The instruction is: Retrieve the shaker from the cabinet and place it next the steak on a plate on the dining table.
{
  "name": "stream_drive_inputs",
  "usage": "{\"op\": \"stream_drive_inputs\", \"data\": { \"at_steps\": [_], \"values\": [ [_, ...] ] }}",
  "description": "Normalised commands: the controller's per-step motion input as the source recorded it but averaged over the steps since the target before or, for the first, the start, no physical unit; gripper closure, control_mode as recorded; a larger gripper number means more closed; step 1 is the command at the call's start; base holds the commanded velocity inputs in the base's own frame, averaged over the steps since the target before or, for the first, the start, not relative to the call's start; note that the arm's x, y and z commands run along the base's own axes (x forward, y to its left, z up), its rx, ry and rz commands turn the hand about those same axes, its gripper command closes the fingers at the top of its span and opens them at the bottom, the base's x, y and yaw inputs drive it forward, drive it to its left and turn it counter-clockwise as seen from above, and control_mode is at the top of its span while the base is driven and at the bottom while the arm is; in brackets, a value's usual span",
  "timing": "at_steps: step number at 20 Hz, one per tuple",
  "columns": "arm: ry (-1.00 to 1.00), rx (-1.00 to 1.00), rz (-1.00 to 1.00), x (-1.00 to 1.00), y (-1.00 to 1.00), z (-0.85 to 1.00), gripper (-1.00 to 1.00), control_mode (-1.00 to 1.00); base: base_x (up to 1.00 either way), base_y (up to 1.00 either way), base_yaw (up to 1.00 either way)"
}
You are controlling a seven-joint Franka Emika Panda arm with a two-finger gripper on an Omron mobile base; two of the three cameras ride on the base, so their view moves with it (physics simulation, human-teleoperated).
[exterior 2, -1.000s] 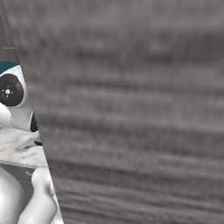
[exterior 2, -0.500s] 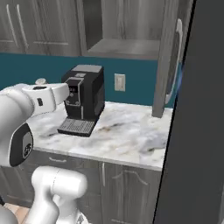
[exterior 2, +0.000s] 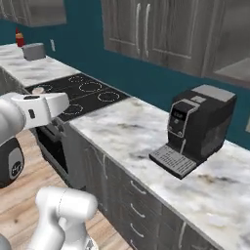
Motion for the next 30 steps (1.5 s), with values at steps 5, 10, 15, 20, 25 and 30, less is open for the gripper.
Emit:
{"op": "stream_drive_inputs", "data": {
  "at_steps": [5,10,15,20,25,30],
  "values": [
    [0.00,0.00,0.00,0.00,0.00,0.00,1.00,1.00,0.00,0.01,1.00],
    [0.00,0.00,0.00,0.00,0.00,0.00,1.00,1.00,0.00,0.02,1.00],
    [0.00,0.00,0.00,0.00,0.00,0.00,1.00,1.00,0.00,0.04,1.00],
    [0.00,0.00,0.00,0.00,0.00,0.00,1.00,1.00,0.24,0.94,0.44],
    [0.00,0.00,0.00,0.00,0.00,0.00,1.00,1.00,0.27,1.00,0.00],
    [0.00,0.00,0.00,0.00,0.00,0.00,1.00,1.00,-0.33,1.00,0.19]
  ]
}}
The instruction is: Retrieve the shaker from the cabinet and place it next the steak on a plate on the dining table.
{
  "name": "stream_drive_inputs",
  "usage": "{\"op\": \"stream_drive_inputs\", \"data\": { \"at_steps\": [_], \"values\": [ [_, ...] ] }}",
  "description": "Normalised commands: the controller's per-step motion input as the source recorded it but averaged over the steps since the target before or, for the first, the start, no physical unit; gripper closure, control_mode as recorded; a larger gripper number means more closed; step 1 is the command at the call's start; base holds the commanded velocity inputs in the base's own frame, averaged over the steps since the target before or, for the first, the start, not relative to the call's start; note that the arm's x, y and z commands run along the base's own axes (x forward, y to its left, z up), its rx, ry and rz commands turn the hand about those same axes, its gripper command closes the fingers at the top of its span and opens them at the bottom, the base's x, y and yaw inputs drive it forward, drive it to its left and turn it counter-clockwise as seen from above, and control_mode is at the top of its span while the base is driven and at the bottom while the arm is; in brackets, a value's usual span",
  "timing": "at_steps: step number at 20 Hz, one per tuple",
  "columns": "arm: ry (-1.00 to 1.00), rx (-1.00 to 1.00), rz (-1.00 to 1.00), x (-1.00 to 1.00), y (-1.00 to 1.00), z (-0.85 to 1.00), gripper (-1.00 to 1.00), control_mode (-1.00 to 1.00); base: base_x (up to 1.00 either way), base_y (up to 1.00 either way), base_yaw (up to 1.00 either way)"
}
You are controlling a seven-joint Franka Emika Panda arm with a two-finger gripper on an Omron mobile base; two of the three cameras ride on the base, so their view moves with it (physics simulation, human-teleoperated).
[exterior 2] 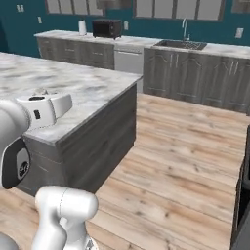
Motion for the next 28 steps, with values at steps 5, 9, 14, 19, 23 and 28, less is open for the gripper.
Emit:
{"op": "stream_drive_inputs", "data": {
  "at_steps": [5,9,14,19,23,28],
  "values": [
    [0.00,0.00,0.00,0.00,0.00,0.00,1.00,1.00,-0.28,0.25,0.95],
    [0.00,0.00,0.00,0.00,0.00,0.00,1.00,1.00,-0.04,0.00,1.00],
    [0.00,0.00,0.00,0.00,0.00,0.00,1.00,1.00,0.44,0.00,0.94],
    [0.00,0.00,0.00,0.00,0.00,0.00,1.00,1.00,0.80,-0.07,0.87],
    [0.00,0.00,0.00,0.00,0.00,0.00,1.00,1.00,1.00,-0.48,0.39],
    [0.00,0.00,0.00,0.00,0.00,0.00,1.00,1.00,1.00,-0.15,0.37]
  ]
}}
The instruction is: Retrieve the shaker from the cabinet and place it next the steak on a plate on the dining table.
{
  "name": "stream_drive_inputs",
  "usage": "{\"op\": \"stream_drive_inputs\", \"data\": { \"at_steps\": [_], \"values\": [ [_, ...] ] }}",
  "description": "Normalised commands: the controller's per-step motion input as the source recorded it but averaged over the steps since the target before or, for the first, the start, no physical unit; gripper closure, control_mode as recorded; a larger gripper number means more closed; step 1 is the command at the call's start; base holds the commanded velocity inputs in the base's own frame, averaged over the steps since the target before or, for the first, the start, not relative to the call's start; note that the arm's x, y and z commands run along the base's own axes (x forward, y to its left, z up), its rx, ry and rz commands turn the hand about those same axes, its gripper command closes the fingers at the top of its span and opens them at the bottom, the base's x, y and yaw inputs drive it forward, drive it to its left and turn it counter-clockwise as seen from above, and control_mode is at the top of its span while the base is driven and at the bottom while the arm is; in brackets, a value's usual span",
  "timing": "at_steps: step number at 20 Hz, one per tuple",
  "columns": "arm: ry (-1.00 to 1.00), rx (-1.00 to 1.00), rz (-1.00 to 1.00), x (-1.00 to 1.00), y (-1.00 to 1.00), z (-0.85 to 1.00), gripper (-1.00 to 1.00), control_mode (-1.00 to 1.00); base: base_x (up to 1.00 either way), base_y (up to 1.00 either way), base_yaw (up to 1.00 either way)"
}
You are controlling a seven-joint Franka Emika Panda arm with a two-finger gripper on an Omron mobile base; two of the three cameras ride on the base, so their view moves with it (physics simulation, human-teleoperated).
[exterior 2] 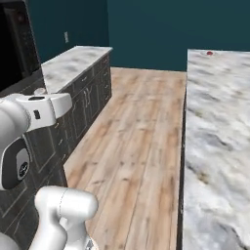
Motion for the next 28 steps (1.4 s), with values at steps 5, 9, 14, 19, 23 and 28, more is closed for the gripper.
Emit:
{"op": "stream_drive_inputs", "data": {
  "at_steps": [5,9,14,19,23,28],
  "values": [
    [0.00,0.00,0.00,0.00,0.00,0.00,1.00,1.00,1.00,-0.01,0.04],
    [0.00,0.00,0.00,0.00,0.00,0.00,1.00,1.00,1.00,-0.17,-0.08],
    [0.00,0.00,0.00,0.00,0.00,0.00,1.00,1.00,1.00,0.12,-0.18],
    [0.00,0.00,0.00,0.00,0.00,0.00,1.00,1.00,1.00,0.51,-0.17],
    [0.00,0.00,0.00,0.00,0.00,0.00,1.00,1.00,1.00,0.56,-0.17],
    [0.00,0.00,0.00,0.00,0.00,0.00,1.00,1.00,1.00,0.35,-0.20]
  ]
}}
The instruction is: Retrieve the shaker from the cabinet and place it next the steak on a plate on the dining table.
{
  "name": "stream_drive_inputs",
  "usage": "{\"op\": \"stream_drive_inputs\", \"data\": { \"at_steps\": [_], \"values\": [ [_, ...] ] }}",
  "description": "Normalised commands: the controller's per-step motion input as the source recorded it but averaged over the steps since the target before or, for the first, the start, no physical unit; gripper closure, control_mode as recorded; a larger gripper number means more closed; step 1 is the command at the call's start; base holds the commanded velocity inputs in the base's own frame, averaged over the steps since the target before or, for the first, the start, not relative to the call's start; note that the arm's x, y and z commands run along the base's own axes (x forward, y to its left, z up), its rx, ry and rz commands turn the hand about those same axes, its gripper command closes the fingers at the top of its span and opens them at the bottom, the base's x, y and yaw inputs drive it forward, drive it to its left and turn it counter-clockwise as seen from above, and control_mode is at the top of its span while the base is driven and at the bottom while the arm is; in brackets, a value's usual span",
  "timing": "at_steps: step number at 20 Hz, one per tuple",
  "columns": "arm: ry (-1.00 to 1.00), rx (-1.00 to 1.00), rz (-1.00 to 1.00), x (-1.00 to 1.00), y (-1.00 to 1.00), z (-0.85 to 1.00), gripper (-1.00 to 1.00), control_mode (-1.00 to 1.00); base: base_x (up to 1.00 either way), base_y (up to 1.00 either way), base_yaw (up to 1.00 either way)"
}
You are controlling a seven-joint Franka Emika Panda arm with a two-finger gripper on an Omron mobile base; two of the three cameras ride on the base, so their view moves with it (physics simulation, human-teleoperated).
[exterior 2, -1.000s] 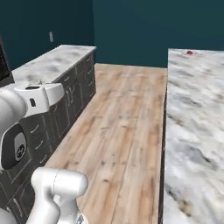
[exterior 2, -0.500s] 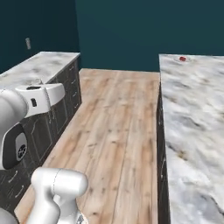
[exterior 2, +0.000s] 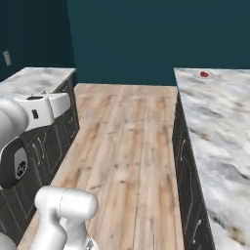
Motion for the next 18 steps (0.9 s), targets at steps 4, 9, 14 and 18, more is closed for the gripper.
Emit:
{"op": "stream_drive_inputs", "data": {
  "at_steps": [4,9,14,18],
  "values": [
    [0.00,0.00,0.00,0.00,0.00,0.00,1.00,1.00,1.00,0.00,-0.19],
    [0.00,0.00,0.00,0.00,0.00,0.00,1.00,1.00,1.00,0.01,-0.26],
    [0.00,0.00,0.00,0.00,0.00,0.00,1.00,1.00,0.90,0.32,-0.62],
    [0.00,0.00,0.00,0.00,0.00,0.00,1.00,1.00,0.73,0.58,-0.68]
  ]
}}
